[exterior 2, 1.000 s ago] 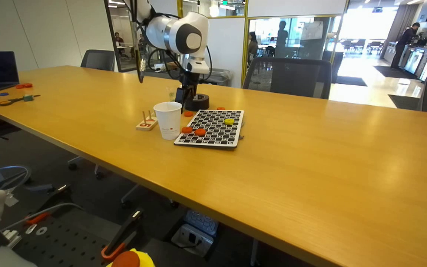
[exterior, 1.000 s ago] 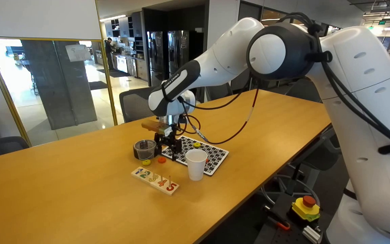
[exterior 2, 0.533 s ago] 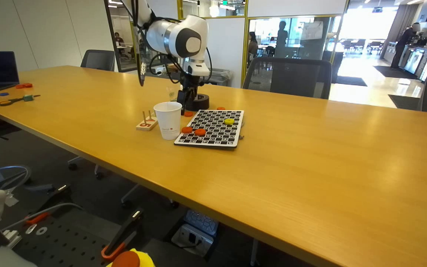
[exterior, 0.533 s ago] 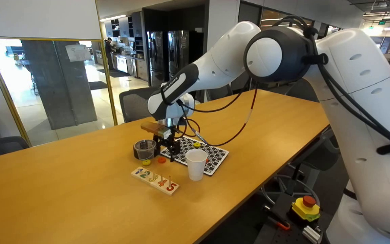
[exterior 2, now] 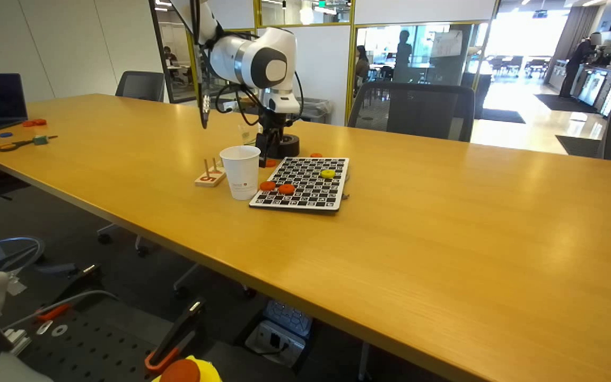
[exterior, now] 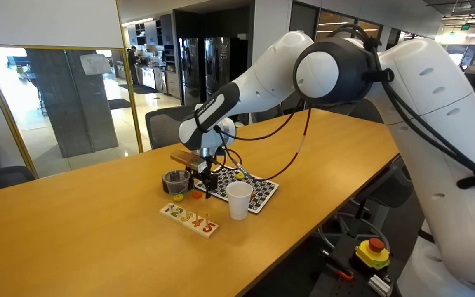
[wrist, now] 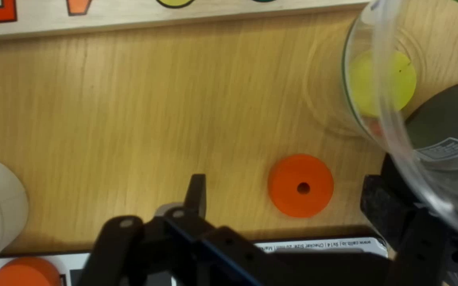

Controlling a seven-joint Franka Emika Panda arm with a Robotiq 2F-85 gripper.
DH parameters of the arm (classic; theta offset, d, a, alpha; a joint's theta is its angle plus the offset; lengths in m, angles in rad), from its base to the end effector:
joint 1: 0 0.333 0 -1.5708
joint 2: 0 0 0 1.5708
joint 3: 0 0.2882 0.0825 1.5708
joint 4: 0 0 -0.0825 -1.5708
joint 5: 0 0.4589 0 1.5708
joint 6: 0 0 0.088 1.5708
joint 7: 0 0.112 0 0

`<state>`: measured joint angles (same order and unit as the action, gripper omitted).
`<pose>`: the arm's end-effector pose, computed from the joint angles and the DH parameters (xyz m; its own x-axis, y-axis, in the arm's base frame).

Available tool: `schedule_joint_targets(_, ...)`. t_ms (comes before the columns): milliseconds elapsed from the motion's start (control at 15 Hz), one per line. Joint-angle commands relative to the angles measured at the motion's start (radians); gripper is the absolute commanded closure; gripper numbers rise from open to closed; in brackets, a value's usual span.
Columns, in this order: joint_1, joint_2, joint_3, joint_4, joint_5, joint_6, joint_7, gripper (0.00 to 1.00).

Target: Put the yellow rings in the clear cup and the orange rings in the white cup

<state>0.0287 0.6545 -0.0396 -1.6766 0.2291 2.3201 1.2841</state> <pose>0.7175 -0.0015 0.1426 0.1266 -0.9819 -0.1409 -0.9920 -0.1249 -0.0209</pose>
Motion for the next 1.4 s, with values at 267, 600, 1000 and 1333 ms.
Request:
schedule_joint_targets(267, 0.012, 0.017, -0.008, 0.025, 0.001, 0.025, -0.015, 0.26)
schedule_joint_targets(600, 0.011, 0.019, -0.007, 0.023, 0.004, 0.021, -0.022, 0.65)
schedule_joint_targets(1000, 0.004, -0.02, -0.022, 0.001, -0.011, -0.004, -0.031, 0.83)
schedule_joint_targets(1333, -0.041, -0.173, -0.033, -0.096, -0.021, -0.015, -0.182, 0.83)
